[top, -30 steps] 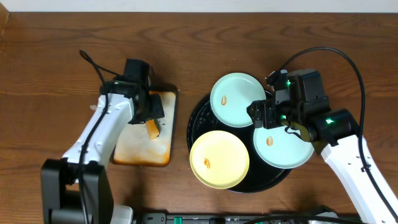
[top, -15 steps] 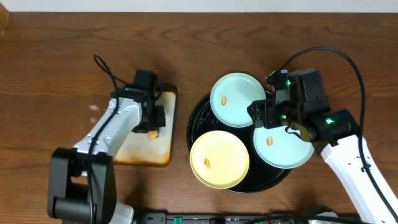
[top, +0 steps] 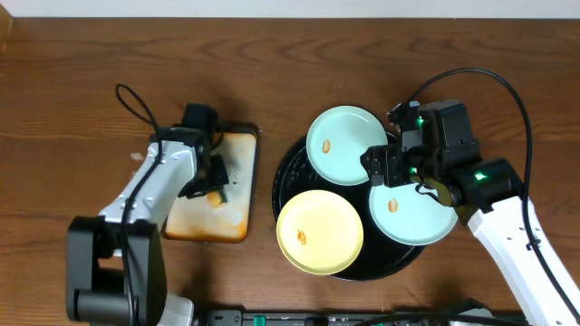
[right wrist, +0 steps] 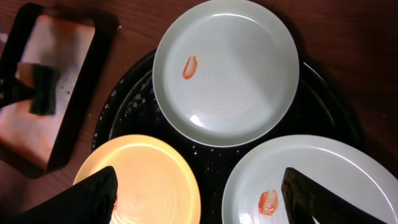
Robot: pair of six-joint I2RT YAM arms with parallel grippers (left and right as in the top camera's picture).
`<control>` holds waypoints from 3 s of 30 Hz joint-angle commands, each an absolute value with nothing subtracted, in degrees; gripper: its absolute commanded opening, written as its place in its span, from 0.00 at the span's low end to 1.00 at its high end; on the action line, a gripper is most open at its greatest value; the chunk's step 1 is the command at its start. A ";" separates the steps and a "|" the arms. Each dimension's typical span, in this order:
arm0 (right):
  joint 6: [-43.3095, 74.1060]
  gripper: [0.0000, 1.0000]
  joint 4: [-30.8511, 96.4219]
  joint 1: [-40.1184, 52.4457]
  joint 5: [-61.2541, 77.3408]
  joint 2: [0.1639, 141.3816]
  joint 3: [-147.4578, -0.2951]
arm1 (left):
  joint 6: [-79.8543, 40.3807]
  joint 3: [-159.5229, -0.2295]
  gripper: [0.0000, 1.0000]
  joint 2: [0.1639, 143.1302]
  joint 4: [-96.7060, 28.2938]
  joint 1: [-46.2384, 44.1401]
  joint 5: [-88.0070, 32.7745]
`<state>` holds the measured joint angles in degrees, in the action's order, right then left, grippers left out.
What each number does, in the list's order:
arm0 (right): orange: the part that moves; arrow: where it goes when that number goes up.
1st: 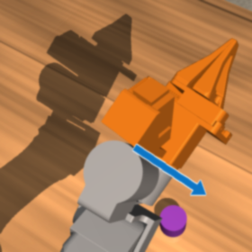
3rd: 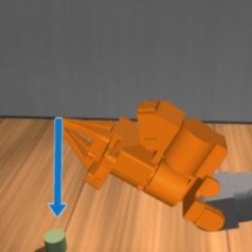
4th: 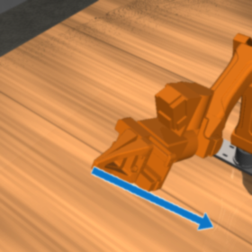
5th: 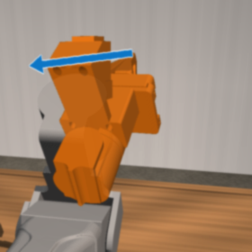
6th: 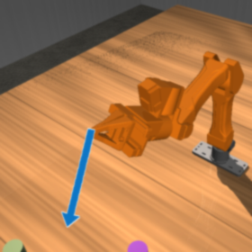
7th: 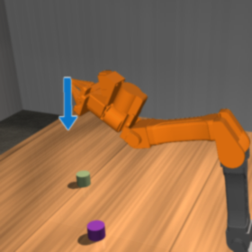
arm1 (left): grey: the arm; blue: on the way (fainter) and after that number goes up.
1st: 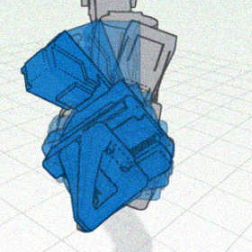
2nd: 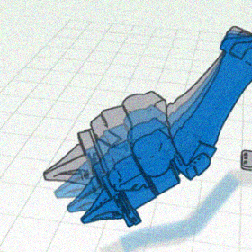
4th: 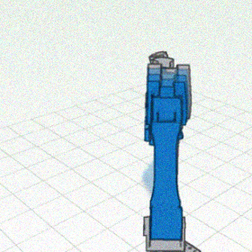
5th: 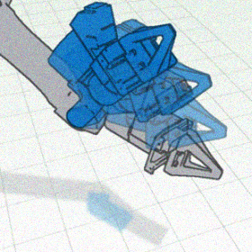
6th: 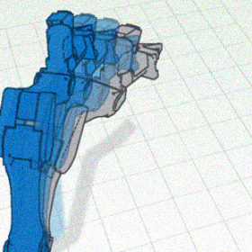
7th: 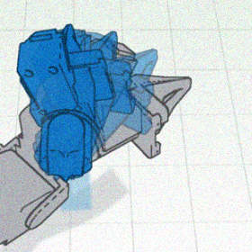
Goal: Clean dirty plates on tray and stack at the side
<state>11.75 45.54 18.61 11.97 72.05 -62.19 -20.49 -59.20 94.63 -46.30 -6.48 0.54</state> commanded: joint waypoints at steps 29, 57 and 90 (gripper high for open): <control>12.36 0.85 44.56 19.16 11.81 72.44 -63.16 | -25.39 -59.68 0.08 96.05 -53.63 1.19 10.72; 12.16 0.86 44.60 19.16 11.81 72.44 -63.16 | -32.27 -55.29 0.39 95.44 -45.01 -1.54 6.02; 12.16 0.85 44.62 19.16 11.81 72.44 -63.16 | -19.05 -61.54 0.07 91.48 -40.07 -9.45 -4.29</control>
